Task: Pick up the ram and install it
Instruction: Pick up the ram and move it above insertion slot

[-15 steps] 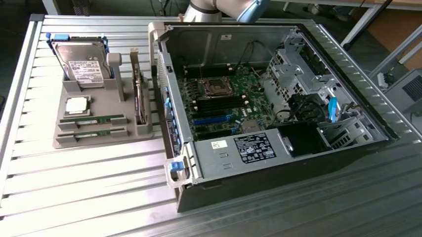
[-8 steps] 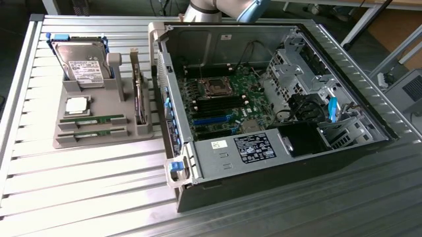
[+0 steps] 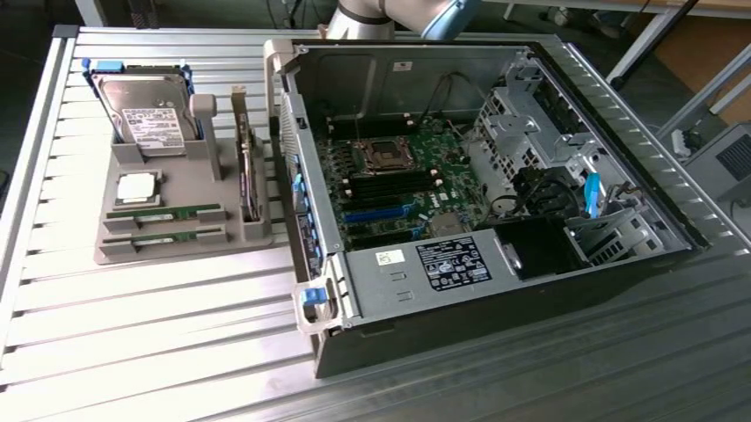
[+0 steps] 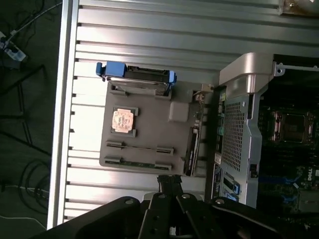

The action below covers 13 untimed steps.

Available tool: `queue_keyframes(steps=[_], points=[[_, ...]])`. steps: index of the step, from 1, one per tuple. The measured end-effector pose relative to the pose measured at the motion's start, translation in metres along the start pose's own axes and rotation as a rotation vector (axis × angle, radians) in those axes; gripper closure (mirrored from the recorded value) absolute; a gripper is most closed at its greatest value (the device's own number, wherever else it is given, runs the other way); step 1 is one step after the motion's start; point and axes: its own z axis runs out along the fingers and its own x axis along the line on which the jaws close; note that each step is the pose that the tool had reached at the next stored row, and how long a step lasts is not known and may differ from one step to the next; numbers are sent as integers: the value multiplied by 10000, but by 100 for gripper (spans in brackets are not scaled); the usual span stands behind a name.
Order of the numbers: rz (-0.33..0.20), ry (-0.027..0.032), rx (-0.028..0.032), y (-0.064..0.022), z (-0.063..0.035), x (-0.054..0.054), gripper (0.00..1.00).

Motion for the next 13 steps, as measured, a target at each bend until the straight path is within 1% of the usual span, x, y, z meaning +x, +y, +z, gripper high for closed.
queue_keyframes(steps=[5, 10, 13], points=[[-793, 33, 31, 0, 0, 0, 91], [-1156, 48, 37, 0, 0, 0, 91], [-1535, 62, 37, 1, 0, 1, 91]])
